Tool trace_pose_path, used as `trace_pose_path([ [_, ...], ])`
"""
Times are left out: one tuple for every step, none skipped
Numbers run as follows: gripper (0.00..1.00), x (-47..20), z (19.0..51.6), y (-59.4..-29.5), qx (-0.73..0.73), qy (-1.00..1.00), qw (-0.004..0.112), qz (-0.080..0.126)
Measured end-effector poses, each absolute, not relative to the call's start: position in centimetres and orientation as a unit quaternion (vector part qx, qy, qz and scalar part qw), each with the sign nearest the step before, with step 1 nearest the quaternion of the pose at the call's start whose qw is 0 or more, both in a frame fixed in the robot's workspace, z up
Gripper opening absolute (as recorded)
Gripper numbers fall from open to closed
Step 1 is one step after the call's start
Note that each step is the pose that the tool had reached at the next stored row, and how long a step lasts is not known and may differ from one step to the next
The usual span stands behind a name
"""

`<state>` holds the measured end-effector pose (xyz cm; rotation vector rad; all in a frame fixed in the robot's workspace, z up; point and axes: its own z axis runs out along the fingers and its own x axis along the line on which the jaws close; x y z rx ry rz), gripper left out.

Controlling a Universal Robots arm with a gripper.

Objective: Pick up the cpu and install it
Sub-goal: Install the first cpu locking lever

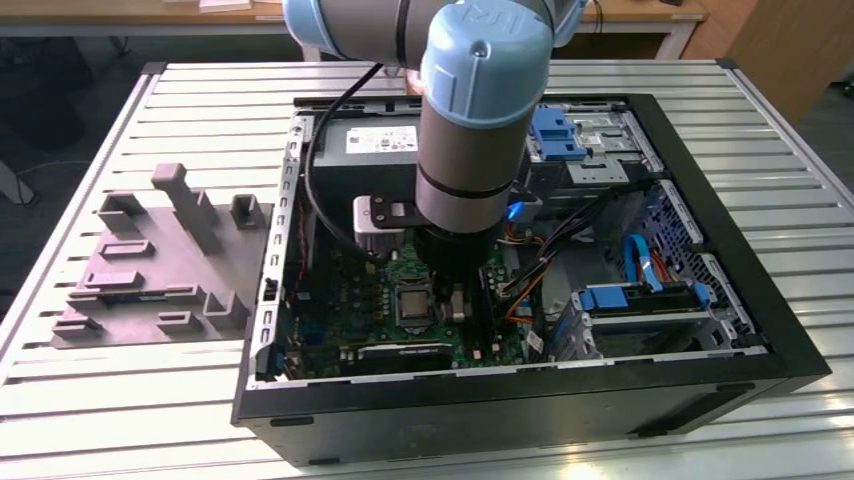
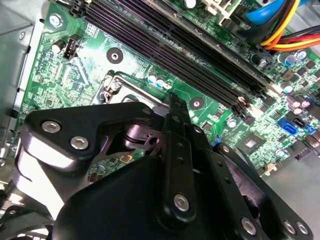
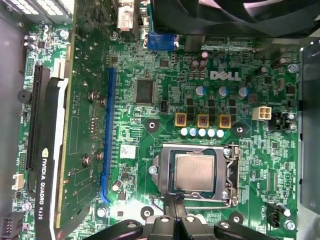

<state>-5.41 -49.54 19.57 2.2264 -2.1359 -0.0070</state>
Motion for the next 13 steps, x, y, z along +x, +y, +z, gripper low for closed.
trace_pose_path([
  [0.11,-5.42,19.51,-49.54,0.722,-0.691,0.028,-0.002],
  [0.11,-5.42,19.47,-49.55,0.723,-0.69,0.028,-0.002],
  [0.11,-5.42,19.44,-49.55,0.724,-0.69,0.028,-0.002],
  [0.11,-5.42,19.42,-49.55,0.724,-0.689,0.028,-0.002],
  [0.11,-5.42,19.41,-49.55,0.724,-0.689,0.028,-0.002],
  [0.11,-5.42,19.38,-49.55,0.725,-0.689,0.027,-0.001],
  [0.11,-5.43,19.35,-49.55,0.725,-0.688,0.027,-0.001],
  [0.11,-5.43,19.31,-49.55,0.725,-0.688,0.027,-0.001],
  [0.11,-5.43,19.27,-49.55,0.725,-0.688,0.027,-0.001],
  [0.11,-5.45,19.22,-49.55,0.726,-0.688,0.027,-0.001],
  [0.11,-5.46,19.19,-49.55,0.726,-0.687,0.027,0.0],
  [0.11,-5.46,19.18,-49.55,0.726,-0.687,0.026,0.0],
  [0.11,-5.46,19.17,-49.55,0.726,-0.687,0.026,0.0],
])
